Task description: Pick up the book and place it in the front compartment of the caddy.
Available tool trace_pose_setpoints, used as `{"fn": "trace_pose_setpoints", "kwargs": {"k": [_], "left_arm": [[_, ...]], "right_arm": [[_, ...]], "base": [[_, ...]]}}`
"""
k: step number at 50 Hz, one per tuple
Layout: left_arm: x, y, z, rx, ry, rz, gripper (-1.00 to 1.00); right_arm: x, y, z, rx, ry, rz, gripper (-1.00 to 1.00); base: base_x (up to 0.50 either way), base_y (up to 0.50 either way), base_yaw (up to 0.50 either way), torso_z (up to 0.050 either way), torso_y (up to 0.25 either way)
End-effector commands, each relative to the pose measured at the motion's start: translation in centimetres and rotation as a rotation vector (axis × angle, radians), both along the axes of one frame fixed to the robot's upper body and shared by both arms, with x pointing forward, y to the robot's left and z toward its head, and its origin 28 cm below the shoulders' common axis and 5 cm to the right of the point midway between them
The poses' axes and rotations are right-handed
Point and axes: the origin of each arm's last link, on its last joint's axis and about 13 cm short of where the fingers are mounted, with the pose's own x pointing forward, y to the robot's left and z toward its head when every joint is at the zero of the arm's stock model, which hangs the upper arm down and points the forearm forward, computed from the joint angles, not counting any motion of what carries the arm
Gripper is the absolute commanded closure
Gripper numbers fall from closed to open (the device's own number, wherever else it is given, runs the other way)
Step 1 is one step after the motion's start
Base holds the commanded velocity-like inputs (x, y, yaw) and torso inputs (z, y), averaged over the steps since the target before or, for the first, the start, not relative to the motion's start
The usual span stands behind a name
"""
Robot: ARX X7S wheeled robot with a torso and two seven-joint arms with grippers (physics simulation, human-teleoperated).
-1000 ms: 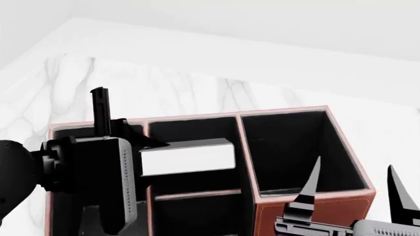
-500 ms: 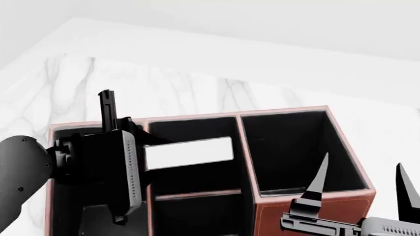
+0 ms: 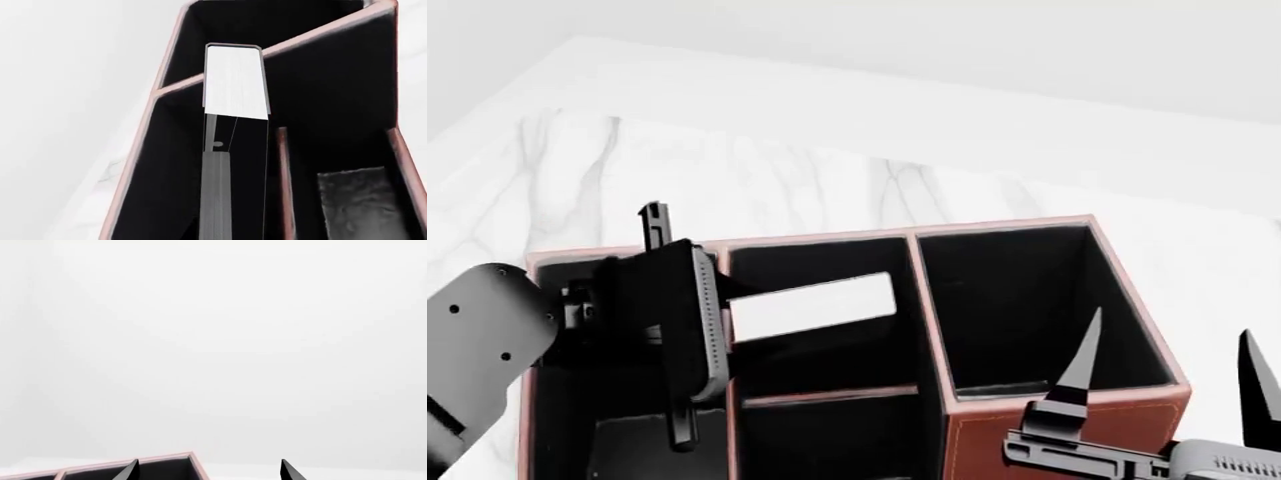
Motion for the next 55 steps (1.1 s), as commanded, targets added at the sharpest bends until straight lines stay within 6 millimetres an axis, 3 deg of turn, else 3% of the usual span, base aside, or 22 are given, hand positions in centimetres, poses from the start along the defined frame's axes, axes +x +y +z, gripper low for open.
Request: {"fn": "trace_pose_setpoints", "kwargs": {"k": [1,13,27,28,51,55], "left_arm": [[0.8,-1.4,1.0,-0.142,0.061,-0.041,1.00],[1.4,-1.7,-0.1,-0.145,0.175,-0.012,1.00],[3.1,-1.7,-1.0,-0.120,0.169,0.044,1.00],[3.1,-1.7,-1.1,-0.115,0.169,0.052,-1.00],[2.4,-0.7,-0.8,-0.120,0.112,0.107,-1.00],[0.6,-1.0,0.1,-0.248,-0.076,0.144,-1.00]], "right_arm": [[0.1,-0.5,0.3,0.015,-0.005,-0.026,-1.00],[0.1,-0.5,0.1,0.018,0.000,-0.023,-1.00],[0.3,-0.4,-0.1,0.016,0.009,-0.020,-1.00],[0.2,-0.4,0.0,0.016,0.008,-0.020,-1.00],[0.1,-0.4,0.0,0.011,0.004,-0.022,-1.00],[0.1,-0.4,0.0,0.017,-0.007,-0.032,-1.00]], "base": [[0.00,0.00,0.00,0.000,0.000],[0.00,0.00,0.00,0.000,0.001],[0.00,0.00,0.00,0.001,0.001],[0.00,0.00,0.00,0.000,0.000],[0.00,0.00,0.00,0.000,0.000],[0.00,0.00,0.00,0.000,0.000]]}}
